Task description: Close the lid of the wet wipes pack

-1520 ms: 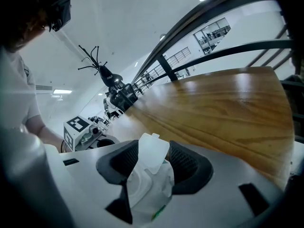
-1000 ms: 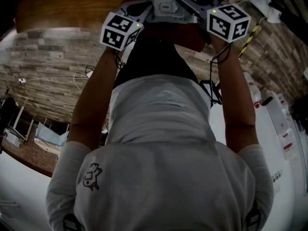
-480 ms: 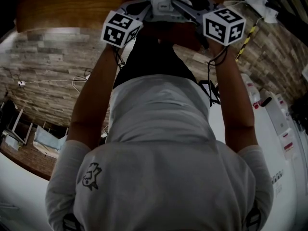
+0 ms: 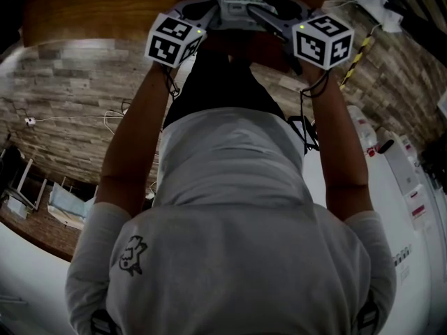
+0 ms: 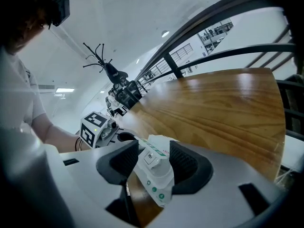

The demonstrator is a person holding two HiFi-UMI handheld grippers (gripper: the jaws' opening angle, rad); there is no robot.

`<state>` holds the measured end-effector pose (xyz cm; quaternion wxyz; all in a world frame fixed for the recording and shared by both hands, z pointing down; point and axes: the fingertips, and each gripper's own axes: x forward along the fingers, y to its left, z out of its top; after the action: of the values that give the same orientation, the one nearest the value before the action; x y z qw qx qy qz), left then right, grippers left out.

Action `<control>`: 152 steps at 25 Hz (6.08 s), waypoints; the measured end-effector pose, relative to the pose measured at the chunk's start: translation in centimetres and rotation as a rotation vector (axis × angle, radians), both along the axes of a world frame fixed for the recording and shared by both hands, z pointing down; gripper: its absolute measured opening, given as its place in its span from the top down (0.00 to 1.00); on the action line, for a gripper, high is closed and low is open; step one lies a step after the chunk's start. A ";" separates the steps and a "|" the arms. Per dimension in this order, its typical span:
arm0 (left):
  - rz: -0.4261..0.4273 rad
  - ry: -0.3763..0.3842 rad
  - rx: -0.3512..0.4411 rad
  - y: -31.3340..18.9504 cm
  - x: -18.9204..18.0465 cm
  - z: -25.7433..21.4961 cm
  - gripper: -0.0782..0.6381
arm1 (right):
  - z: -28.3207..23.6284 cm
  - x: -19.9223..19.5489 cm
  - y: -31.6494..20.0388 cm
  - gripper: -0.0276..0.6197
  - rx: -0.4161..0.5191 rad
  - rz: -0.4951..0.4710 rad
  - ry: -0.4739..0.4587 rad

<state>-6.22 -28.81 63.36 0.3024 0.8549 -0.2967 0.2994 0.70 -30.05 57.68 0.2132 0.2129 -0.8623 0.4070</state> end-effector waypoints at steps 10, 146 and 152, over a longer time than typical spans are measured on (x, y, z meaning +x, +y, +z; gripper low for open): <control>-0.003 0.005 0.000 -0.2 0.0 0.0 0.87 | 0.6 0.0 0.7 0.66 -0.022 -0.020 0.009; -0.185 0.083 0.681 10.7 3.8 -37.8 0.87 | -30.2 10.4 12.3 0.89 0.765 0.072 0.017; -0.224 0.096 0.709 13.5 4.0 -39.8 0.87 | -31.6 11.2 13.5 0.89 0.775 0.053 -0.017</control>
<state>-2.22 -15.33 23.53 0.0318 0.8818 -0.4593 0.1027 11.90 -16.56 26.13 0.0991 0.2967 -0.9480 0.0582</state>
